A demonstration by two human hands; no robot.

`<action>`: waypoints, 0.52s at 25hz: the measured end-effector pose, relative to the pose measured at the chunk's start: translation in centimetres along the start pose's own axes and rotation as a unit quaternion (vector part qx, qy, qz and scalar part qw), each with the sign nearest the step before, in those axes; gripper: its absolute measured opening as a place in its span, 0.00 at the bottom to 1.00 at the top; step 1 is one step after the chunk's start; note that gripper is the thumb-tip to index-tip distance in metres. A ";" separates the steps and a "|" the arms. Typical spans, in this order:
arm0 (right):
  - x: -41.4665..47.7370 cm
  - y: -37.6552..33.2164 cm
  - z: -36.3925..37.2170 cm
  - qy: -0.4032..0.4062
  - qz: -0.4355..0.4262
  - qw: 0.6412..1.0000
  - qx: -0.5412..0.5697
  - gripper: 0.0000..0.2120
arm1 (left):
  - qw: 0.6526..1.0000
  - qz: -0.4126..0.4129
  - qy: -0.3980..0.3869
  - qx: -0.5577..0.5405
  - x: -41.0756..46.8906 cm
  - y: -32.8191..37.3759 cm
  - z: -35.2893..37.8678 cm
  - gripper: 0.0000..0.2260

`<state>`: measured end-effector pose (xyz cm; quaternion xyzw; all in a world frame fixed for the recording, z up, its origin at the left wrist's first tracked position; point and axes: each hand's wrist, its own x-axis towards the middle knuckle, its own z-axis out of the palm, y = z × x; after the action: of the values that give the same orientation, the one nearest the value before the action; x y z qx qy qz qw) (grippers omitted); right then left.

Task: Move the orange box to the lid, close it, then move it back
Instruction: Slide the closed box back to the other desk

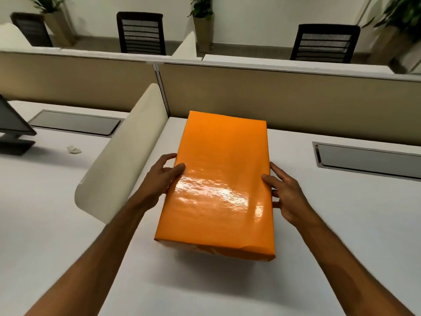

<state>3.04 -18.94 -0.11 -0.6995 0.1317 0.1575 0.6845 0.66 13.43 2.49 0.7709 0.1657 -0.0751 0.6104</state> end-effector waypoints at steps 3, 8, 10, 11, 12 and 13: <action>3.3 -1.9 3.3 0.000 -0.004 1.000 -0.008 0.28 | 1.000 -0.023 -0.003 -0.013 4.1 1.0 -3.0 0.23; 8.8 -3.8 8.0 -0.002 0.002 1.000 -0.023 0.28 | 0.998 -0.060 0.032 0.005 10.5 2.3 -6.2 0.23; 10.6 -4.2 9.7 0.000 0.004 1.000 -0.020 0.27 | 0.997 -0.059 0.046 0.011 12.7 2.4 -7.0 0.22; 11.5 -4.4 10.4 0.001 0.004 1.000 -0.019 0.27 | 0.997 -0.060 0.047 0.012 13.7 2.4 -7.2 0.21; 12.3 -4.4 11.0 0.001 0.006 1.000 -0.018 0.27 | 0.997 -0.061 0.047 0.014 14.6 2.4 -7.4 0.20; 12.9 -4.4 11.5 0.002 0.008 1.000 -0.017 0.27 | 0.997 -0.061 0.048 0.014 15.4 2.3 -7.6 0.20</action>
<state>16.20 -6.91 -1.39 -0.7103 0.1355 0.1640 0.6710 15.15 22.86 1.59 0.7705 0.2401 -0.0778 0.5853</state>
